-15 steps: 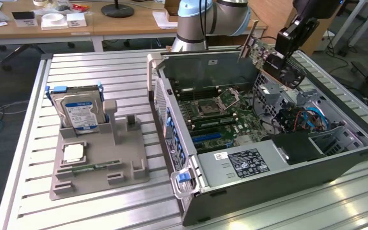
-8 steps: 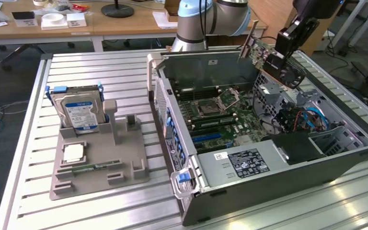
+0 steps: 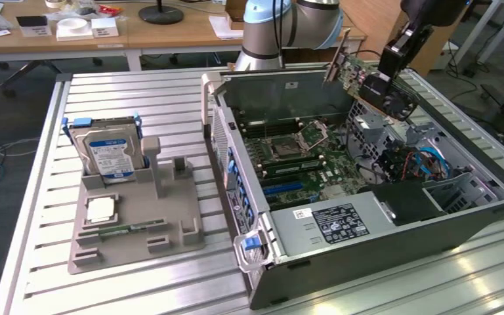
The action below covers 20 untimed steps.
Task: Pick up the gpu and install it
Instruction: 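Insert the gpu into the slot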
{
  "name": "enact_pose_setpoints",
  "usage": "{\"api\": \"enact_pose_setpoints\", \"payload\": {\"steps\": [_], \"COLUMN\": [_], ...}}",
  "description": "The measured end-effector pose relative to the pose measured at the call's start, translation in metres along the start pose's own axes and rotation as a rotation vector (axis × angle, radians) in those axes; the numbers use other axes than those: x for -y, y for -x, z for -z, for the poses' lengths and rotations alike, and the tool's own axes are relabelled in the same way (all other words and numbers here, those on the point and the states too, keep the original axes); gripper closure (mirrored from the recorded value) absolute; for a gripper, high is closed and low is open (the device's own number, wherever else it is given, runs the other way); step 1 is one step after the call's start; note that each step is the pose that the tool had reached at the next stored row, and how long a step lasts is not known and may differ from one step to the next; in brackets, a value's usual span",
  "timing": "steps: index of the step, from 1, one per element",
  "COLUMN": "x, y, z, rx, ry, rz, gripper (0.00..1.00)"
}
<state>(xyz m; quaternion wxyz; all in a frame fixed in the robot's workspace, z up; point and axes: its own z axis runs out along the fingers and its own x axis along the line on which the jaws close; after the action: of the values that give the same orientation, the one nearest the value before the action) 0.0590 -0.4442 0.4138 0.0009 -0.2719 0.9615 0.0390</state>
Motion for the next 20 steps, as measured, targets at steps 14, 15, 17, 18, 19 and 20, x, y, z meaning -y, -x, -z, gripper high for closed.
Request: {"api": "enact_pose_setpoints", "payload": {"steps": [14,15,17,18,19,20], "x": [-0.0010,-0.0011,-0.0013,-0.0014,-0.0015,-0.0015], "y": [-0.0004,-0.0004,-0.0004,-0.0004,-0.0003,-0.0002], "z": [-0.0013,-0.0014,-0.0016,-0.0017,-0.0018,-0.0019], "rx": [-0.0111,-0.0119,-0.0134,-0.0142,-0.0152,-0.0160], "ry": [0.0033,0.0035,0.0039,0.0041,0.0044,0.0044], "rz": [0.148,0.158,0.179,0.189,0.200,0.210], "gripper": [0.73,0.73,0.73,0.73,0.73,0.73]}}
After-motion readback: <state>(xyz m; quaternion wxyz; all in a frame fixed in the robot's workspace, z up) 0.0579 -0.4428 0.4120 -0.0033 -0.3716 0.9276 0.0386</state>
